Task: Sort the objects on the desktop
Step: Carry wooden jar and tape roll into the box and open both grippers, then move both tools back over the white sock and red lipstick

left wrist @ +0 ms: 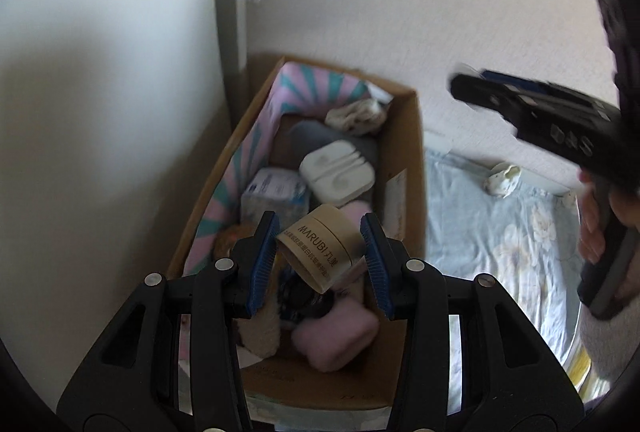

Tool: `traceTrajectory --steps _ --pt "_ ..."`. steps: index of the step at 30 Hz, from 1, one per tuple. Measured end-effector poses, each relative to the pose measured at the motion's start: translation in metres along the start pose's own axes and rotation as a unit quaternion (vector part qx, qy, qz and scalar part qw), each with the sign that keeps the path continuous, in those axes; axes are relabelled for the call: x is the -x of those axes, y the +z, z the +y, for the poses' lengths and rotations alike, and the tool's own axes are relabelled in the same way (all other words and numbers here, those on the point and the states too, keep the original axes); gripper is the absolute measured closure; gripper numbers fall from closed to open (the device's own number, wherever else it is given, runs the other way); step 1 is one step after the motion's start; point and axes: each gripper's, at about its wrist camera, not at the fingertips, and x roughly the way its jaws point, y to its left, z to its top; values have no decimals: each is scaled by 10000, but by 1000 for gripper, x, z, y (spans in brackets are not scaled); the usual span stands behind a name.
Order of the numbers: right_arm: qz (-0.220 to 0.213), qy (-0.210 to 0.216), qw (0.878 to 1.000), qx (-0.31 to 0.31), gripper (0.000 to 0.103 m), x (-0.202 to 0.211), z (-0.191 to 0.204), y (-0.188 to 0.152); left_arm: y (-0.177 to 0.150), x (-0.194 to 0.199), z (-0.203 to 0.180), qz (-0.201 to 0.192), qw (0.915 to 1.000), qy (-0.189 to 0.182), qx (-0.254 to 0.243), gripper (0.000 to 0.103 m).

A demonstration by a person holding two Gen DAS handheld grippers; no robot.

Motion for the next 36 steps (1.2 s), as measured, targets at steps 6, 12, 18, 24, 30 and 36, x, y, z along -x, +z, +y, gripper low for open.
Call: traceTrajectory --steps 6,12,18,24,30,36 --pt "365 169 9992 35 64 -52 4 9 -10 -17 5 168 9998 18 76 64" --pt "503 199 9985 49 64 -73 7 12 -12 -30 12 268 9995 -59 179 64" --pt "663 343 9964 -413 30 -86 -3 17 -9 -38 6 433 9990 43 77 2" --pt "373 314 9942 -957 26 -69 -23 15 -8 -32 0 236 9997 31 -112 0" --pt "328 209 9948 -937 26 -54 -28 9 -6 -32 3 209 9997 -21 -105 0" --pt "256 89 9962 -833 26 -36 -31 5 -4 -23 -2 160 9997 -31 -195 0"
